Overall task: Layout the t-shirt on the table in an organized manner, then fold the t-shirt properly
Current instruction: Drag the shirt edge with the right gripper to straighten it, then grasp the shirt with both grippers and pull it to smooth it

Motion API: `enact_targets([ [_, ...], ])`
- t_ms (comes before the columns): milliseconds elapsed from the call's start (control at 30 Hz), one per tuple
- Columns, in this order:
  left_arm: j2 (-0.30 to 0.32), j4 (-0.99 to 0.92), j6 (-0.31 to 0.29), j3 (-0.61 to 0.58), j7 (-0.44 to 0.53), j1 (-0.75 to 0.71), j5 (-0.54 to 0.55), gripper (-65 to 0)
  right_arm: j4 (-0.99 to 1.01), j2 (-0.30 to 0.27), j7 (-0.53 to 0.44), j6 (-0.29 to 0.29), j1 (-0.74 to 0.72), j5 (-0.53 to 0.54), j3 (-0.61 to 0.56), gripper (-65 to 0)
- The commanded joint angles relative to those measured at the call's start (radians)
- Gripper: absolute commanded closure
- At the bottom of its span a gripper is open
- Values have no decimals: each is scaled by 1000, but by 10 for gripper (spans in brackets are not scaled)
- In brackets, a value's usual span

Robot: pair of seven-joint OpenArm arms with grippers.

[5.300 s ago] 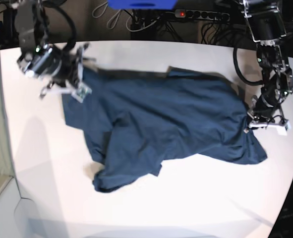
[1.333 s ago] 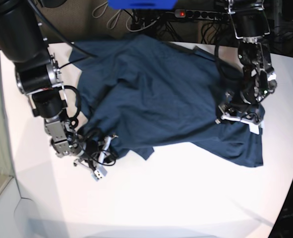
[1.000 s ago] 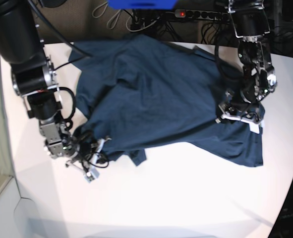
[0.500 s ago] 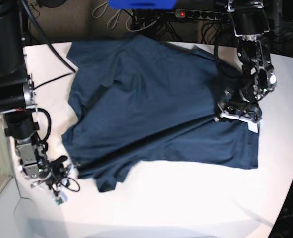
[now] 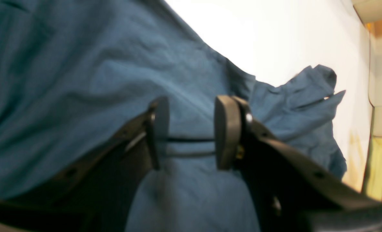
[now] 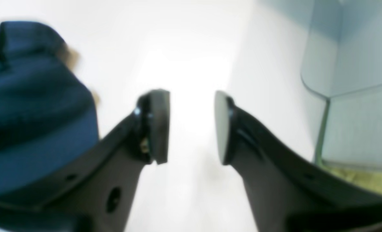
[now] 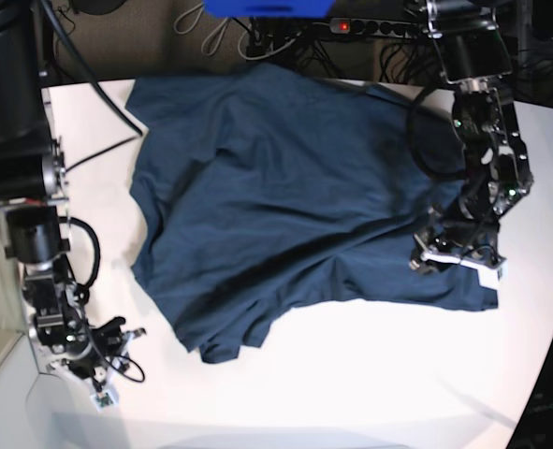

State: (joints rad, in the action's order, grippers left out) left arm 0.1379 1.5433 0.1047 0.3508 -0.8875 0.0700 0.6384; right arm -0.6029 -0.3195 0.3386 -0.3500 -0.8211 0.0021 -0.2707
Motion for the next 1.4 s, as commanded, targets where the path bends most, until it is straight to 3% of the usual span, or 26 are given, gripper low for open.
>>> enact_targets([
  [0,19,18,7,4,9,18,16,-234,-74,-10,14,-5,-4,3,12,-266],
  [167,79,24,7,43,9,-35,16,-234,-478,-28,218,-105,219,-1,60,-286],
  [367,121,52,3,43,-37,-123,16,-234,-894,-25,380,-108,483,-1,69,-287],
  [467,122,62,0,40,-83,-135,5,-234,-989,-2,408,-108,575,-1,66,-285],
  [633,114,-71,0,27,-38,-92,-42,-234,-906,44,403,-108,629,-1,66,-283],
  [933,65,-438,3,-137,124,136,-142,-234,-475,69,184,-110,487,-1,64,-283],
  [1100,9,-610,7,-183,219,291,-188,-234,-107,62,-42,-105,280,-3,64,-283],
  [1233,-10,-519,5,-181,216,327,-133,-234,137,39,-258,-77,99,-4,64,-283],
  [1367,-2,-297,7,-183,153,288,-28,-234,119,20,-278,13,24,-3,64,-284],
])
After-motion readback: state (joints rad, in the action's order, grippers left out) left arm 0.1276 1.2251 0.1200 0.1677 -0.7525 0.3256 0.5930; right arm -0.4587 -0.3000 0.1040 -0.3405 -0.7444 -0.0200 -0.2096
